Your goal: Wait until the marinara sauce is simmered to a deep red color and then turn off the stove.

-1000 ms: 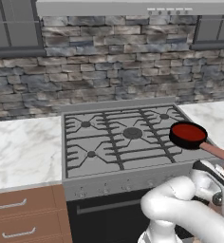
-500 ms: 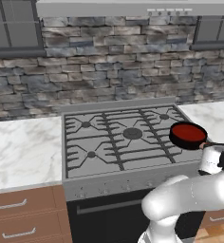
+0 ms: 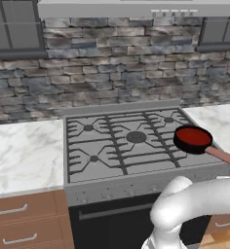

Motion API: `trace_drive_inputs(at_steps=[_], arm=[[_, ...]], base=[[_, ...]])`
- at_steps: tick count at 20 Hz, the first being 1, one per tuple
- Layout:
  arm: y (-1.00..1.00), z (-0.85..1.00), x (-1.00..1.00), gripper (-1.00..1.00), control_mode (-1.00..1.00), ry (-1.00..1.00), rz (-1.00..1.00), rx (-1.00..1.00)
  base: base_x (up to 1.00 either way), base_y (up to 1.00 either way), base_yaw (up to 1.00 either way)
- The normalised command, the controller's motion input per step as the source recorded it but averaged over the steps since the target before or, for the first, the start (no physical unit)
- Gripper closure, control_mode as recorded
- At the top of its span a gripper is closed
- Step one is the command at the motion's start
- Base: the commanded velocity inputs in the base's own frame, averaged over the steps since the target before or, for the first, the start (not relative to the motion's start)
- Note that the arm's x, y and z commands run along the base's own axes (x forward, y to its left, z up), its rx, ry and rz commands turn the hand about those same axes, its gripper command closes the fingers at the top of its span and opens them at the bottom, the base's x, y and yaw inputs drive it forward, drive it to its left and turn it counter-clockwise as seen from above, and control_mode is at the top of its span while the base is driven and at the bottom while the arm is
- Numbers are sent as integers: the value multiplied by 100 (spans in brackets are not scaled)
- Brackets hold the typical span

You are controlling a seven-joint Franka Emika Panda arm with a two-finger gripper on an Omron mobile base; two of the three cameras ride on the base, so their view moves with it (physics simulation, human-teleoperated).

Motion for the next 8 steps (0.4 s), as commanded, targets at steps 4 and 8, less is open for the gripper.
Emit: trace_drive_inputs(at_steps=[4,8], arm=[[-100,-54,-44,100,-100,-1,-33,80],[-100,-57,-40,100,-100,-1,-38,71]], base=[[0,0,0],[0,0,0]])
